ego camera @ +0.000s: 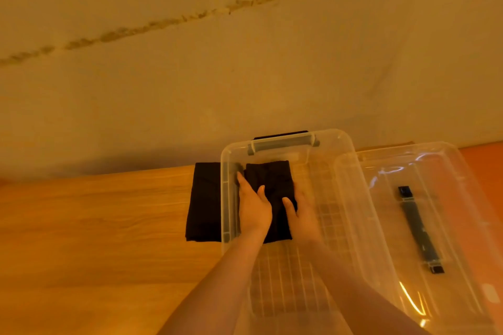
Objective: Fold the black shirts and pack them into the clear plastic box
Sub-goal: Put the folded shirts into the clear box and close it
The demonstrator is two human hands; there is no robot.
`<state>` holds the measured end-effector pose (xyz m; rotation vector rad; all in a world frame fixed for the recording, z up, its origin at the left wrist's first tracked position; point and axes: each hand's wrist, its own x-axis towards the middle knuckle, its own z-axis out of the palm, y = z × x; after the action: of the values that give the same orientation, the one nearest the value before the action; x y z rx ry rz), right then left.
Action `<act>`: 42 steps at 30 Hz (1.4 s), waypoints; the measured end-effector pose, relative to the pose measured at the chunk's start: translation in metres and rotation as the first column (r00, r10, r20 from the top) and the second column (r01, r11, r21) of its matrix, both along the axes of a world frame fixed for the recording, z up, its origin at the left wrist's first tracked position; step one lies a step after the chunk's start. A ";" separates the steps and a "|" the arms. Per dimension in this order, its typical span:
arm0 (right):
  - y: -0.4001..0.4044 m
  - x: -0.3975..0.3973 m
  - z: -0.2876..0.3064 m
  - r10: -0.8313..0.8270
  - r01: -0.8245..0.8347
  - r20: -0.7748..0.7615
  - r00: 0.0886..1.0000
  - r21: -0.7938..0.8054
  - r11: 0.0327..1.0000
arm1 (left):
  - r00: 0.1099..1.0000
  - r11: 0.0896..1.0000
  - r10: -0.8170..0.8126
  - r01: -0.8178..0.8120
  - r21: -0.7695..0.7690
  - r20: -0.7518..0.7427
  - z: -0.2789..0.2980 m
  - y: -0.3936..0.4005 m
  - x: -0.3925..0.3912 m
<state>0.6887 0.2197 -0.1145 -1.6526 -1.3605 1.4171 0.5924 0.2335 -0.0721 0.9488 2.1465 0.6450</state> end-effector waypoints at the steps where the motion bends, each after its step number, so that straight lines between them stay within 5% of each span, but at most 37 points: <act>1: -0.002 0.000 -0.002 -0.005 0.005 0.003 1.000 0.017 1.000 | 0.997 1.000 -0.016 0.017 0.019 -0.069 0.005 -0.004 0.004; 4: -0.002 0.000 -0.006 0.013 -0.011 -0.028 1.000 0.075 0.997 | 0.909 0.957 -0.284 0.286 -0.039 -0.304 0.017 -0.026 0.013; 8: 0.011 -0.002 -0.003 0.114 -0.112 -0.054 0.992 0.036 0.993 | 0.709 0.769 -0.627 0.500 -0.398 -0.322 0.016 -0.060 0.018; 13: 0.015 0.001 0.003 0.239 -0.280 0.212 0.948 0.196 0.940 | 0.605 0.723 -0.687 0.517 -0.458 -0.402 -0.003 -0.067 0.003; 16: 0.012 0.004 0.012 0.328 -0.504 0.449 0.831 0.360 0.785 | 0.541 0.639 -0.762 0.541 -0.547 -0.356 0.003 -0.063 0.001; 19: 0.023 0.002 0.009 0.472 -0.713 0.621 0.626 0.212 0.668 | 0.487 0.593 -0.799 0.547 -0.591 -0.351 0.011 -0.064 0.005; 25: 0.041 -0.001 0.013 0.524 -0.741 0.670 0.525 0.057 0.669 | 0.381 0.459 -0.882 0.556 -0.692 -0.279 0.021 -0.083 0.007; 28: 0.031 0.000 0.023 0.494 -0.667 0.607 0.622 0.080 0.741 | 0.407 0.504 -0.861 0.614 -0.607 -0.305 0.046 -0.079 -0.002; 32: 0.013 0.000 0.052 0.313 -0.459 0.522 0.794 0.177 0.870 | 0.561 0.829 -0.474 0.545 -0.127 -0.679 0.076 -0.079 -0.047; 39: -0.018 -0.070 0.146 0.374 -0.562 0.487 0.789 0.329 0.758 | 0.868 0.952 -0.302 0.251 -0.177 -0.394 0.028 -0.078 -0.142; 42: -0.034 -0.124 0.140 0.512 -0.672 0.557 0.654 0.117 0.731 | 0.935 0.944 -0.298 0.259 -0.205 -0.194 0.001 -0.074 -0.156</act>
<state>0.5645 0.1862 0.0256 -1.4439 -2.4842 1.0093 0.4365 0.1594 -0.0711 1.2463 2.1583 0.2113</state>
